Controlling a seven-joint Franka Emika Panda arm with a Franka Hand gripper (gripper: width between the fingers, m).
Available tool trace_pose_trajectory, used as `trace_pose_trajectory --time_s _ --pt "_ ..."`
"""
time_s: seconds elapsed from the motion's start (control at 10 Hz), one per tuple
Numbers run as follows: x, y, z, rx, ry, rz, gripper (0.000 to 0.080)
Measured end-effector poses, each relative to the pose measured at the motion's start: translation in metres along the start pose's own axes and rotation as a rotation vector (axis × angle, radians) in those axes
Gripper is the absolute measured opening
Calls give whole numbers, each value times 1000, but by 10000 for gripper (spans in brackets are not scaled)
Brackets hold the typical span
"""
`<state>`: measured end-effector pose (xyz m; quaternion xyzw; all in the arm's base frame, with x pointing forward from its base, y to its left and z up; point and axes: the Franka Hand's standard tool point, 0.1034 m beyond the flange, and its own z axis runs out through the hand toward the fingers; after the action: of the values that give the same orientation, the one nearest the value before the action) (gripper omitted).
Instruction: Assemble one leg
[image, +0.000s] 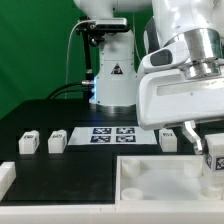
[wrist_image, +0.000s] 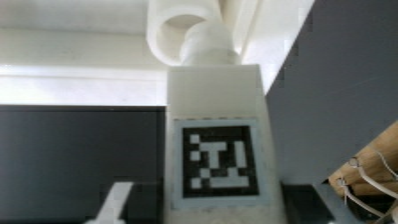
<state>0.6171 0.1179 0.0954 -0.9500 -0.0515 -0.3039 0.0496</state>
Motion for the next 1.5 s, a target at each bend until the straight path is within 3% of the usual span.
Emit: trace_pose_trajectory --time_s 1.4,1.5 --pt "-10 6 11 -5 -22 10 294" --pt "-10 6 11 -5 -22 10 479"
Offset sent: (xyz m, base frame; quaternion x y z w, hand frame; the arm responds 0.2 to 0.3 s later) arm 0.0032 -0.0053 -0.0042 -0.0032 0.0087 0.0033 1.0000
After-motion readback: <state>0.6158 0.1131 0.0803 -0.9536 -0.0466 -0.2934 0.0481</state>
